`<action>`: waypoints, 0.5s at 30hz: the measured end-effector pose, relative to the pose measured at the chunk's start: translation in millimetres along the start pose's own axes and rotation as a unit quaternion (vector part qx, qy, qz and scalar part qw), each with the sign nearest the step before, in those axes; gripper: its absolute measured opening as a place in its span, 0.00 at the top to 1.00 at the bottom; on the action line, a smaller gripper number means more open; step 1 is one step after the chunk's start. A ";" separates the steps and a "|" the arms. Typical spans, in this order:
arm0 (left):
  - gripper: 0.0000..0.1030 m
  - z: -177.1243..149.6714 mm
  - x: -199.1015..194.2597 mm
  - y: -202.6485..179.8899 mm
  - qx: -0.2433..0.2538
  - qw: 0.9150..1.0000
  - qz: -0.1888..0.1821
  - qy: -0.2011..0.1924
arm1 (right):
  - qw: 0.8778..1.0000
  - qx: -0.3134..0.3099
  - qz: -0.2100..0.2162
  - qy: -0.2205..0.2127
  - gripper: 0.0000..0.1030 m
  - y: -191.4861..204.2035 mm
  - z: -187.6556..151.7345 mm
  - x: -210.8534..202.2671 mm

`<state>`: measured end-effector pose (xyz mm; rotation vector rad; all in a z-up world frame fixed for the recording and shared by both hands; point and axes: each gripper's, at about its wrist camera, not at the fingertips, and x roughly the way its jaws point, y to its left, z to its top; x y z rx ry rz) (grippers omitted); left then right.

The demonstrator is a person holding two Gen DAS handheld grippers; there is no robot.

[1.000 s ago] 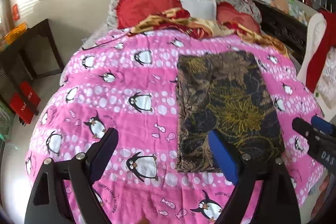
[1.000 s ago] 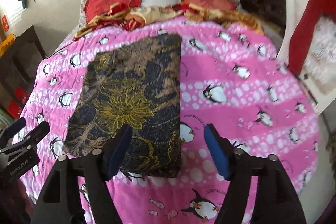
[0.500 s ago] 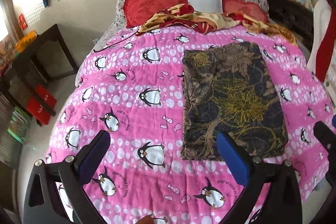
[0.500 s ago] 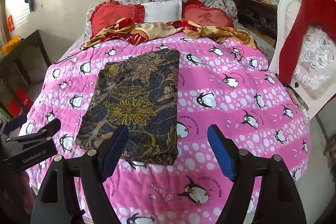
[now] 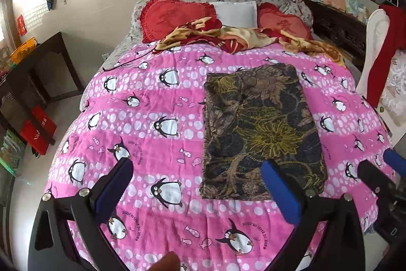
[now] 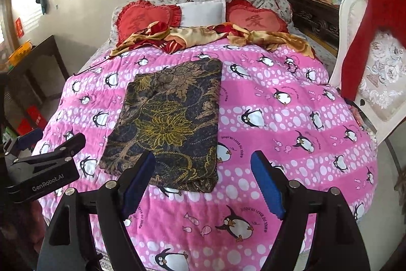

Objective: Fold small clothes

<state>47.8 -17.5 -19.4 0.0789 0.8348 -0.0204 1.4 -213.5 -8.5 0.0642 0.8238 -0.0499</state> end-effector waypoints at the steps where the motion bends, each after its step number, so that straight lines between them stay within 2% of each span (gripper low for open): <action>1: 0.00 0.4 -0.3 -0.4 0.000 1.000 -0.003 -0.001 | 1.000 -0.001 0.001 0.001 0.39 0.4 0.1 0.3; 15: 0.00 2.7 -1.2 -2.0 -0.003 0.999 -0.034 -0.007 | 1.000 -0.007 0.004 0.004 0.39 5.0 3.3 1.3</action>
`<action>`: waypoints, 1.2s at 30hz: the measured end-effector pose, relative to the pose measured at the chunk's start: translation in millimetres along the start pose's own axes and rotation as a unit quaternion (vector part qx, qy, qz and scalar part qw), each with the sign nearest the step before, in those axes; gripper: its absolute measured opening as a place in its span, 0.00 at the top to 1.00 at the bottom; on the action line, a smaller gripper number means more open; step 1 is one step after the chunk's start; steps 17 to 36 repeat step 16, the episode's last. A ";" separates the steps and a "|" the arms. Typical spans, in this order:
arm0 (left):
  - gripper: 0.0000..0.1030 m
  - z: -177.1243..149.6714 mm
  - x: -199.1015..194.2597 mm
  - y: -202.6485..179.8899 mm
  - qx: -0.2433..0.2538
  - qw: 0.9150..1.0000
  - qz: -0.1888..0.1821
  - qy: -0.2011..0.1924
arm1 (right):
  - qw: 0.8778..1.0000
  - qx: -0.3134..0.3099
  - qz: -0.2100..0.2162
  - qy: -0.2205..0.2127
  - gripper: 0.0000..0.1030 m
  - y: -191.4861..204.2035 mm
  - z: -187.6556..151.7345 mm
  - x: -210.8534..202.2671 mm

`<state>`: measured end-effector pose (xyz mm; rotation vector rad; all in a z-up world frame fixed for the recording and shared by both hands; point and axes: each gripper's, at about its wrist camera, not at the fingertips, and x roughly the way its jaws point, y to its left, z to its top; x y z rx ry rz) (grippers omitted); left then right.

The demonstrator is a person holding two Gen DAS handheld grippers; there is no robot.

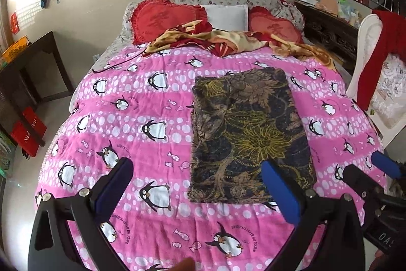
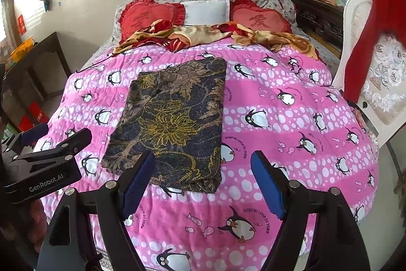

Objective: Fold small clothes

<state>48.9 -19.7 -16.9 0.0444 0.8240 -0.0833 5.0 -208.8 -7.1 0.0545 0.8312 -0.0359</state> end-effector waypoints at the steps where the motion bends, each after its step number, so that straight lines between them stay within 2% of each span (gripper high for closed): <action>1: 0.00 0.1 0.1 -0.1 0.001 1.000 -0.002 0.000 | 1.000 0.000 0.000 0.000 0.39 0.2 -0.1 0.5; 11: 0.00 3.6 -2.2 -1.1 0.000 1.000 -0.021 -0.006 | 1.000 -0.003 0.006 0.001 0.39 -0.1 0.8 4.1; 15: 0.00 7.0 -4.6 0.6 -0.004 1.000 -0.017 -0.019 | 1.000 -0.004 0.006 0.001 0.39 0.2 1.1 4.6; 36: 0.00 7.6 -4.6 0.7 -0.003 1.000 -0.017 -0.019 | 1.000 -0.004 0.006 0.002 0.39 0.0 1.0 4.3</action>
